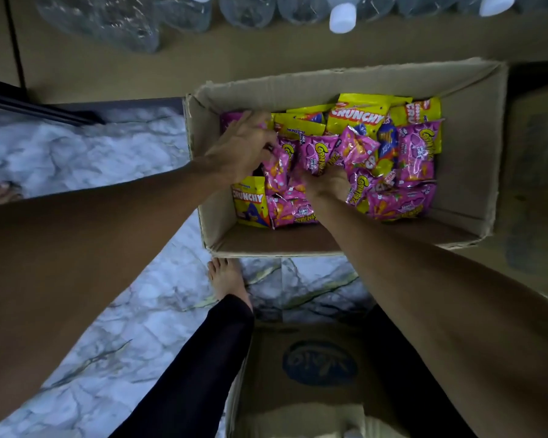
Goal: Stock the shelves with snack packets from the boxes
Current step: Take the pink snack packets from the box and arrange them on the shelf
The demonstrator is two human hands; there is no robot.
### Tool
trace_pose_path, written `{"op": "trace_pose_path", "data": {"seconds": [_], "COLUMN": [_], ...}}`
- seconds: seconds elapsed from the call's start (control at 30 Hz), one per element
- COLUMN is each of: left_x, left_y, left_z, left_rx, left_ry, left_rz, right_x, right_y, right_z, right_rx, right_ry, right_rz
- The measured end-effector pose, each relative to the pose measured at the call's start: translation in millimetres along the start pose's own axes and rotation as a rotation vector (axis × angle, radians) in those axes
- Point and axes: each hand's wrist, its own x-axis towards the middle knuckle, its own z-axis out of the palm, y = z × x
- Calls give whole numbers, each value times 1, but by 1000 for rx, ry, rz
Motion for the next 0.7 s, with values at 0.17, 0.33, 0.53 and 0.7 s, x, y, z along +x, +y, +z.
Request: {"op": "trace_pose_path", "data": {"seconds": [0.17, 0.33, 0.53, 0.7], "left_x": [13, -20, -115, -183], "left_y": [-10, 42, 260, 247], "left_z": [-10, -76, -346, -427], "left_rx": [220, 190, 1, -140], "left_ry": [197, -11, -419, -439], "left_rz": [201, 466, 803, 689], "right_x": [-28, -76, -145, -230], "right_y": [1, 2, -12, -34], "right_z": [-35, -86, -152, -215], "right_rx": [-118, -49, -43, -78], "right_ry": [-37, -77, -169, -201], "right_rz": [-77, -110, -148, -168]}}
